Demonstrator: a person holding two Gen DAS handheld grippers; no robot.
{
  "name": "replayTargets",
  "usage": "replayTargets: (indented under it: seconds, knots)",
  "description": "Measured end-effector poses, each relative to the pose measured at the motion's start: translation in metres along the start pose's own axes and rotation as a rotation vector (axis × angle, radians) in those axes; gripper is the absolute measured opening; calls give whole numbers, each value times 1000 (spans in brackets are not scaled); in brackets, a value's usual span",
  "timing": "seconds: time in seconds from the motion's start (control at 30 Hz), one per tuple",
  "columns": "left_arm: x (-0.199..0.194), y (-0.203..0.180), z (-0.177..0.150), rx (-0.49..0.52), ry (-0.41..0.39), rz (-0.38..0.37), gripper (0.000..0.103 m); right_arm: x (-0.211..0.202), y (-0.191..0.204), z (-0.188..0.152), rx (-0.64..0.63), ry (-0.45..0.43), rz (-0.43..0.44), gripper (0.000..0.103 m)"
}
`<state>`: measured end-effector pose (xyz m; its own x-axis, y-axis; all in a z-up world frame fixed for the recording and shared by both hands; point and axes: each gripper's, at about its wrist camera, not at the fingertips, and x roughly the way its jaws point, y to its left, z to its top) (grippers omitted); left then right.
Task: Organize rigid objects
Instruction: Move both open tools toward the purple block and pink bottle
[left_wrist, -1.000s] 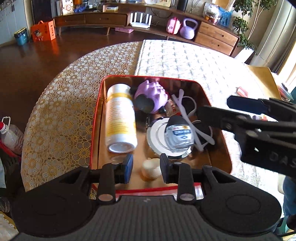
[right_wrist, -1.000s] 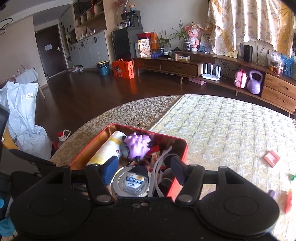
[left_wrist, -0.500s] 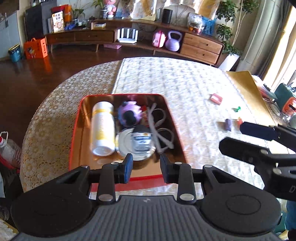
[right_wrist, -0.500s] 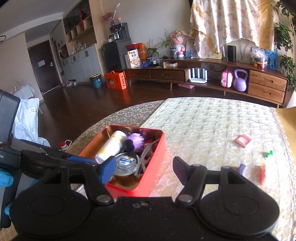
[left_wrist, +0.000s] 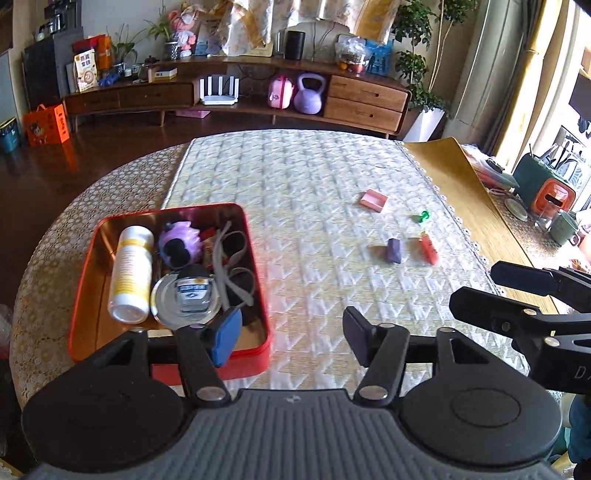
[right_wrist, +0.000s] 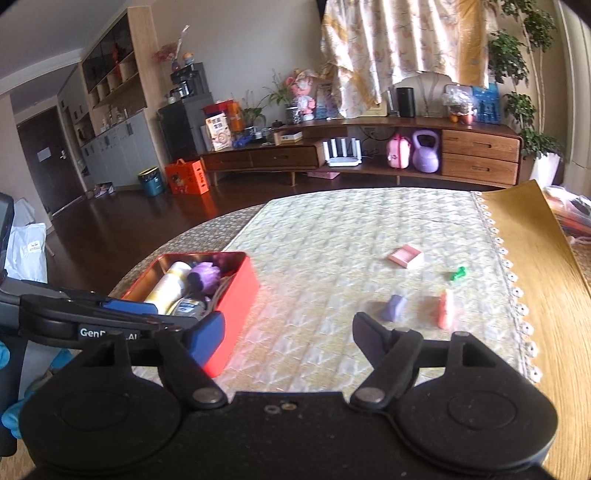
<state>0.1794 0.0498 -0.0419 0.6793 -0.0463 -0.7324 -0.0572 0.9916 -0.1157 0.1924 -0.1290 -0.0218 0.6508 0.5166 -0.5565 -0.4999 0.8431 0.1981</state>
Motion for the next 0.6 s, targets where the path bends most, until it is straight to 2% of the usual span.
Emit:
replayTargets:
  seconds: [0.07, 0.23, 0.33, 0.47, 0.6]
  knots:
    - [1, -11, 1, 14, -7, -7, 67, -4, -10, -2, 11, -9, -13, 84]
    - [10, -36, 5, 48, -15, -17, 68, -11, -37, -11, 46, -26, -48, 96]
    - [19, -51, 6, 58, -15, -22, 73, -12, -53, -15, 64, -26, -76, 101]
    - [30, -67, 10, 65, -25, -35, 81, -11, -72, -18, 67, -28, -104, 103]
    - [45, -79, 14, 69, -32, -36, 82, -8, -89, -20, 54, -27, -125, 103]
